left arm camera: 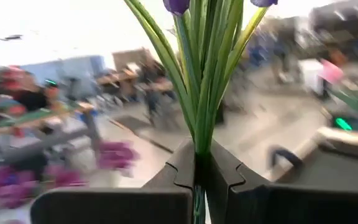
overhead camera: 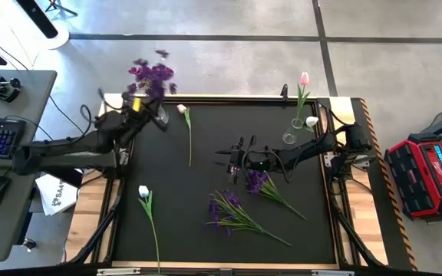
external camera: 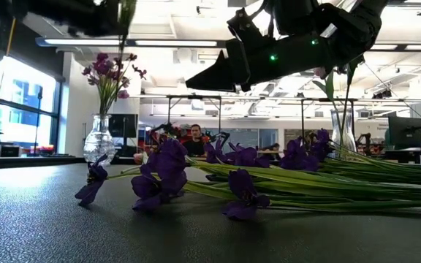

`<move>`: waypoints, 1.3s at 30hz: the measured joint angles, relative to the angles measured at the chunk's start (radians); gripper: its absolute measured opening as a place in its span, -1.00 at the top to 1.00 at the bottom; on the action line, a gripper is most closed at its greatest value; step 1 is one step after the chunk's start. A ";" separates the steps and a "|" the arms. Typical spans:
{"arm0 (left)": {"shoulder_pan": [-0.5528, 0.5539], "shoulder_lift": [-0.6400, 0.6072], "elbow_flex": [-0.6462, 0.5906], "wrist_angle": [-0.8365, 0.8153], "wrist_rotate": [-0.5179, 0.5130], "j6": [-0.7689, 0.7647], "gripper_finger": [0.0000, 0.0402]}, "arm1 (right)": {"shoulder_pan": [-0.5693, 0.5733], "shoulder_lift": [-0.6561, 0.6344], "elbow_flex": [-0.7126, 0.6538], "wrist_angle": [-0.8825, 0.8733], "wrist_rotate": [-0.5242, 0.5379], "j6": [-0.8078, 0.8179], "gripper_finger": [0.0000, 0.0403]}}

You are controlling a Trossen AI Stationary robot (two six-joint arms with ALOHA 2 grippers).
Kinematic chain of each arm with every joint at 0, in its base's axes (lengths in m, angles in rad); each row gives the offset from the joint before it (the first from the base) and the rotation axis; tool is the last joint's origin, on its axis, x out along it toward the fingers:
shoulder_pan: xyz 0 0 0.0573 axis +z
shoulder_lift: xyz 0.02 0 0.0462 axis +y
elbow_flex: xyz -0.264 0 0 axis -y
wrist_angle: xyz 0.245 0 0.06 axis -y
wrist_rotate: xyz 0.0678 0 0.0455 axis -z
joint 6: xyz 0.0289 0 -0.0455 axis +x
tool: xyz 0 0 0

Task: Sort flowers into vase by color
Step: Put the top left purple flower into the left transparent vase

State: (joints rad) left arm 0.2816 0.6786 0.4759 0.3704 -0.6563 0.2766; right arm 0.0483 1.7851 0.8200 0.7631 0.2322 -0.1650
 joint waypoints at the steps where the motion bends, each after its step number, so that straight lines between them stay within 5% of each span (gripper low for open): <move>1: 0.031 -0.013 -0.037 0.064 0.012 0.018 1.00 | 0.000 0.000 0.000 0.000 0.000 0.000 0.24; 7: 0.184 -0.048 -0.211 0.318 0.018 0.073 1.00 | 0.000 0.000 0.000 0.000 0.000 0.000 0.24; 17: 0.297 -0.042 -0.308 0.326 0.019 -0.052 0.99 | -0.002 0.000 0.000 0.021 0.000 0.008 0.24; 23: 0.309 -0.043 -0.309 0.312 0.016 -0.110 0.81 | -0.002 0.000 0.000 0.025 0.000 0.011 0.24; 32: 0.305 -0.043 -0.299 0.147 -0.053 -0.178 0.44 | -0.002 0.000 0.000 0.025 0.000 0.037 0.24; 39: 0.304 -0.044 -0.093 -0.366 -0.062 -0.365 0.25 | -0.003 0.000 0.000 0.027 0.000 0.045 0.24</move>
State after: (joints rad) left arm 0.5854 0.6350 0.3828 0.0042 -0.7183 -0.0887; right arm 0.0456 1.7851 0.8200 0.7900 0.2323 -0.1196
